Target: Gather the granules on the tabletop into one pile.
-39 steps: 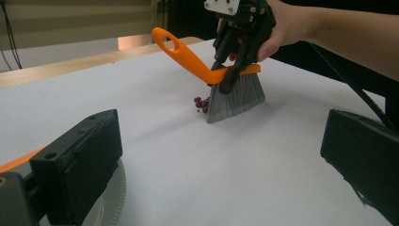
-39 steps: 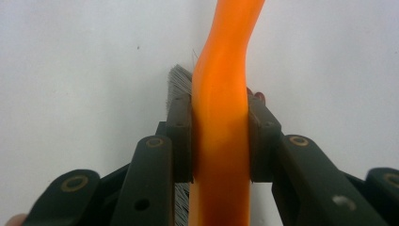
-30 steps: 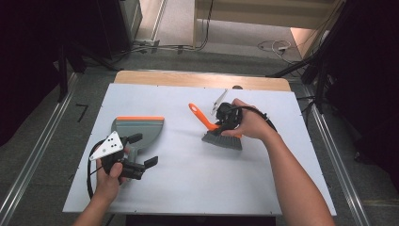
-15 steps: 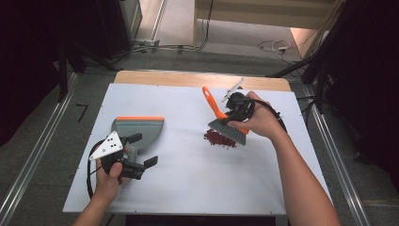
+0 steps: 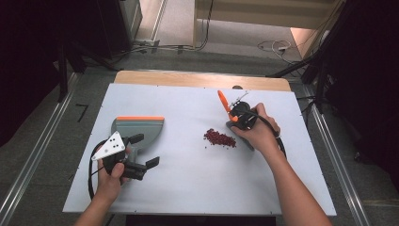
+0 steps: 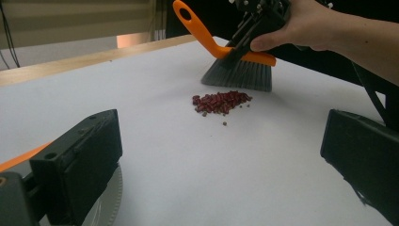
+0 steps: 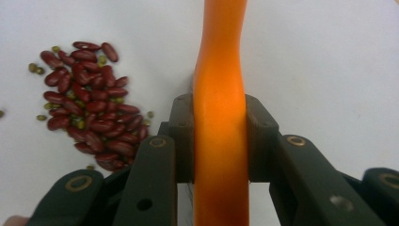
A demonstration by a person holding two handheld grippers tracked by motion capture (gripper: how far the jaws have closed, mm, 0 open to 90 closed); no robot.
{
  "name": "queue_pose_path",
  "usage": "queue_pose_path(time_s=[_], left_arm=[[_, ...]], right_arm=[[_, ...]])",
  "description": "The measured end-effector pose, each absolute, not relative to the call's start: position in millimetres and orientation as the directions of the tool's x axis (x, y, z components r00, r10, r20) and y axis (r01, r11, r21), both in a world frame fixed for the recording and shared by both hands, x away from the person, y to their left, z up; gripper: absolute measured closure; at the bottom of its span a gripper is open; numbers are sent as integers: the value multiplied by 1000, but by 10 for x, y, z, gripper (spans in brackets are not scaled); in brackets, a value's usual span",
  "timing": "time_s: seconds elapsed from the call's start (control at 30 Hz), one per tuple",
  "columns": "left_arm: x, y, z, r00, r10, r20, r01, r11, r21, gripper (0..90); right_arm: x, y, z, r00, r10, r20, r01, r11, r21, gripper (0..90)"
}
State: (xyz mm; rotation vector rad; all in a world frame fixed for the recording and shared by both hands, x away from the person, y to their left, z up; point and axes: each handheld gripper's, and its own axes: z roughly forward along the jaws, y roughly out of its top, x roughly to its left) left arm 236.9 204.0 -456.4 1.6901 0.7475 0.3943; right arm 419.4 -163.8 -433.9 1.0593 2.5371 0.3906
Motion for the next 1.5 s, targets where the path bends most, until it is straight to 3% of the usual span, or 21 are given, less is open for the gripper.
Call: queue_pose_path(time_s=[0.23,0.43,0.63,0.83,1.0,1.2,1.5], left_arm=[[2366,2041,-4562,738,662,-129,266,-109,958,0],[2365,2055,-4558,736,664,-131,265,-104,959,0],[2374,2045,-4564,738,662,-132,267,-107,958,0],[2361,2047,-4557,738,663,-131,263,-104,959,0],[2368,2057,-4558,737,663,-127,263,-108,959,0],[2360,2068,-4551,736,664,-132,263,-101,959,0],[2362,2060,-4554,737,663,-132,263,-102,959,0]], right_arm=[[4094,-1434,-4326,-690,697,-196,604,703,375,685],[4097,-1457,-4202,-673,701,-238,584,700,411,684],[3914,-1313,-4027,-782,610,-126,505,739,446,684],[3852,-1027,-4139,-869,496,-2,450,790,417,684],[3857,-852,-4235,-887,448,115,455,802,387,684],[4082,-901,-4392,-822,532,204,569,749,339,681],[4316,-1256,-4434,-755,616,225,654,679,335,674]])
